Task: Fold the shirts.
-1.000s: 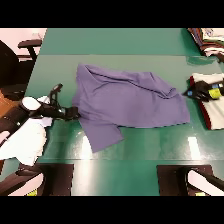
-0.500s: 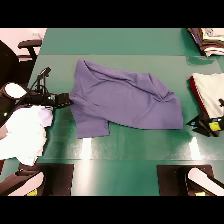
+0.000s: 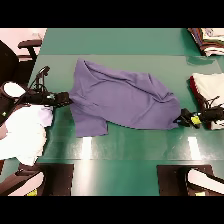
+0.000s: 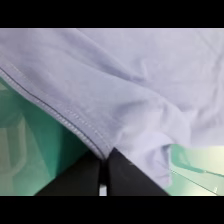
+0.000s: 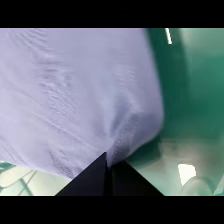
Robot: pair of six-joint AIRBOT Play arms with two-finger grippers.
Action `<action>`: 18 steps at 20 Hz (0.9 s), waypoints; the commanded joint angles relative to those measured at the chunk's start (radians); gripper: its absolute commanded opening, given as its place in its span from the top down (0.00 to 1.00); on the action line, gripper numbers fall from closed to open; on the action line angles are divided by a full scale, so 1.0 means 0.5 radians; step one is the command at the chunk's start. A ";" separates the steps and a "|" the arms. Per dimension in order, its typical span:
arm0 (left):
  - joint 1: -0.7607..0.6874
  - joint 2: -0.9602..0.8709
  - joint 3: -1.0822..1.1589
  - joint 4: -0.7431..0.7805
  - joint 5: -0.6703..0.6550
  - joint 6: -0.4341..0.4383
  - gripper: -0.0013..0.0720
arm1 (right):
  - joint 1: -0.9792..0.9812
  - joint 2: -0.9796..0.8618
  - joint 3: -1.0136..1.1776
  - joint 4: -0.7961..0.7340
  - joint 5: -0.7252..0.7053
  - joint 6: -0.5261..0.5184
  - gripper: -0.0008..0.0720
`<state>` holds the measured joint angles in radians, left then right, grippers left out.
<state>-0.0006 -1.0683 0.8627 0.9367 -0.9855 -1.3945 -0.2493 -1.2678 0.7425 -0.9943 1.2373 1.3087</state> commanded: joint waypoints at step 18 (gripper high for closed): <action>0.001 0.568 2.570 0.187 -0.174 -0.118 0.95 | 0.105 0.880 2.549 -0.525 0.440 0.212 0.96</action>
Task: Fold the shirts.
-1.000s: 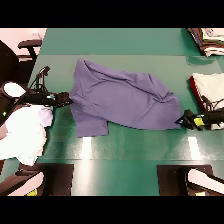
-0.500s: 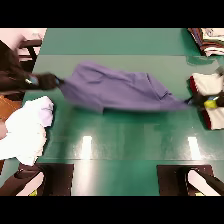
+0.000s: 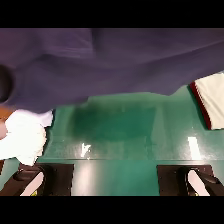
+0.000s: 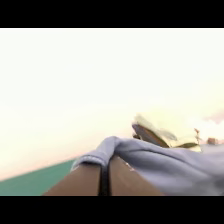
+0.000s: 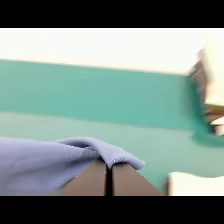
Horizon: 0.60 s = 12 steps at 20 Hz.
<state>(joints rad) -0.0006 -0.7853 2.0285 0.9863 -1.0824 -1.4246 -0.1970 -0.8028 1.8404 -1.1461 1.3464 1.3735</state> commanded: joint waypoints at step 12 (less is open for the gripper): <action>0.001 -0.777 -0.943 0.168 -0.364 -0.121 0.95 | 0.246 -1.043 -0.169 -0.340 0.536 0.147 0.97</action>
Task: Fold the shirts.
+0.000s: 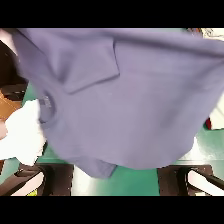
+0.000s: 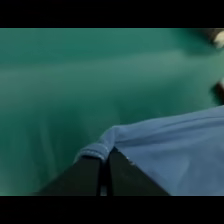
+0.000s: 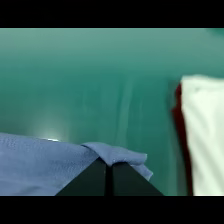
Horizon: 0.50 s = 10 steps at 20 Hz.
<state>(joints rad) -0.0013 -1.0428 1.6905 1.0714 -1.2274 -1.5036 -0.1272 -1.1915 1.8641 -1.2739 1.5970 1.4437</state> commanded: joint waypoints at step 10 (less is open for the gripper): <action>0.021 -1.151 -0.261 -0.003 0.412 0.146 0.95 | 0.214 -1.257 0.211 -0.160 -0.108 0.008 0.96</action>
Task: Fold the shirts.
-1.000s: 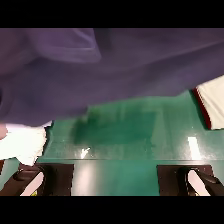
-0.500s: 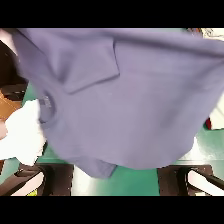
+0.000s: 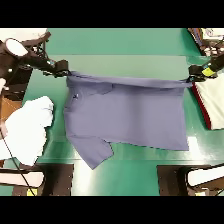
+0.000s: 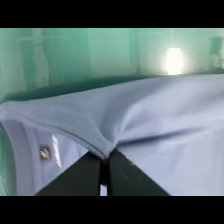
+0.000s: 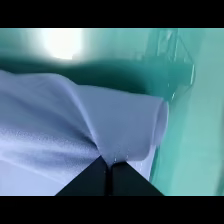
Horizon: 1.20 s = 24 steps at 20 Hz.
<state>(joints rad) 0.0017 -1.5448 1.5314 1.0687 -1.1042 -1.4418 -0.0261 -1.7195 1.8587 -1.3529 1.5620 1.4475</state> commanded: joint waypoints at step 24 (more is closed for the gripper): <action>-0.004 0.476 -0.674 0.426 -0.426 -0.038 0.31 | -0.108 0.778 -1.038 0.261 -0.163 -0.024 0.42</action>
<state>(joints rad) 0.0010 -1.4448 1.2953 1.1866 -1.2957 -1.4212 -0.0566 -1.4067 1.3579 -1.2518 1.4216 1.4399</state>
